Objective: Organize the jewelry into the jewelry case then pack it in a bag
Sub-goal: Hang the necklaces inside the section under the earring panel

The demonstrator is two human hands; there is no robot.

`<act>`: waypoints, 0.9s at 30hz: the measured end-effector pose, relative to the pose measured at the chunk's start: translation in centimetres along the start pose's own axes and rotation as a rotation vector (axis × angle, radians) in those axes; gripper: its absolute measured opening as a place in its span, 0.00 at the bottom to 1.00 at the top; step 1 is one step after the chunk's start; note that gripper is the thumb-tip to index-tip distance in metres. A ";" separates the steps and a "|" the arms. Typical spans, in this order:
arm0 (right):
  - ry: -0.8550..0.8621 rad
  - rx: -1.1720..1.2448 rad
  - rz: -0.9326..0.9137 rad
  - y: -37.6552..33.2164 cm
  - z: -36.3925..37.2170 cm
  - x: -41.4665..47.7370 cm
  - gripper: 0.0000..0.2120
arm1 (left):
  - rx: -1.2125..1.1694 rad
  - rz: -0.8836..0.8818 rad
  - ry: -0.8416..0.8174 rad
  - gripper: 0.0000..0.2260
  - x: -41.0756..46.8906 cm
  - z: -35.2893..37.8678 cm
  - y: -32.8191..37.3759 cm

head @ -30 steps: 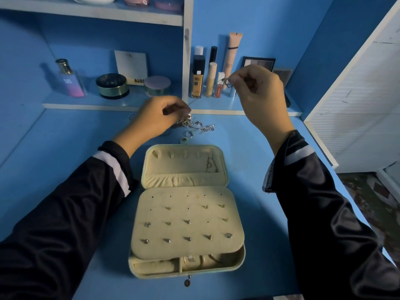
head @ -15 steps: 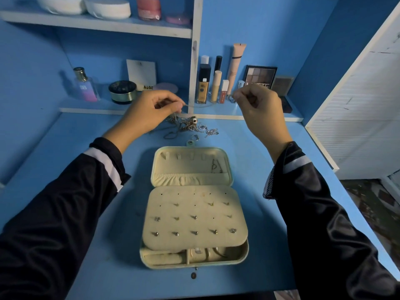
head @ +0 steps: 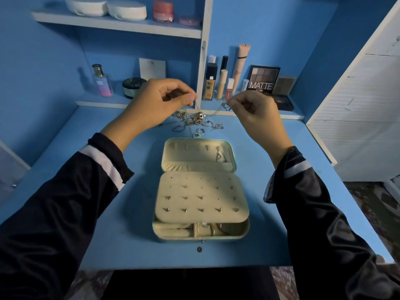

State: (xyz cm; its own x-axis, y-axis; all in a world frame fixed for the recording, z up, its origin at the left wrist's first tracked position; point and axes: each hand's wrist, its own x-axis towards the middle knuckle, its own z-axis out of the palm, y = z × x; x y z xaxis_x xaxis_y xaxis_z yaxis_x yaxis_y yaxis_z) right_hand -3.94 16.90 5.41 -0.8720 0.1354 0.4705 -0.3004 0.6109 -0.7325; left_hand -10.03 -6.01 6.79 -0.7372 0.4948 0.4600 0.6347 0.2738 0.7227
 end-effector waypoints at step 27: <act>-0.545 -0.272 -0.091 1.3 2.5 -3.7 0.04 | 0.093 -0.087 -0.052 0.07 -2.7 4.2 -3.7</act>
State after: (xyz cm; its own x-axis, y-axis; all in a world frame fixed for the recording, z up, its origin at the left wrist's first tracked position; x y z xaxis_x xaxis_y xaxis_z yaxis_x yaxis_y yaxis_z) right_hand -2.11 15.25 1.45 -0.9413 -0.3008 0.1533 -0.3358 0.7881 -0.5158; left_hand -9.47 -4.91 0.73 -0.7788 0.5076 0.3686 0.5895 0.3915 0.7065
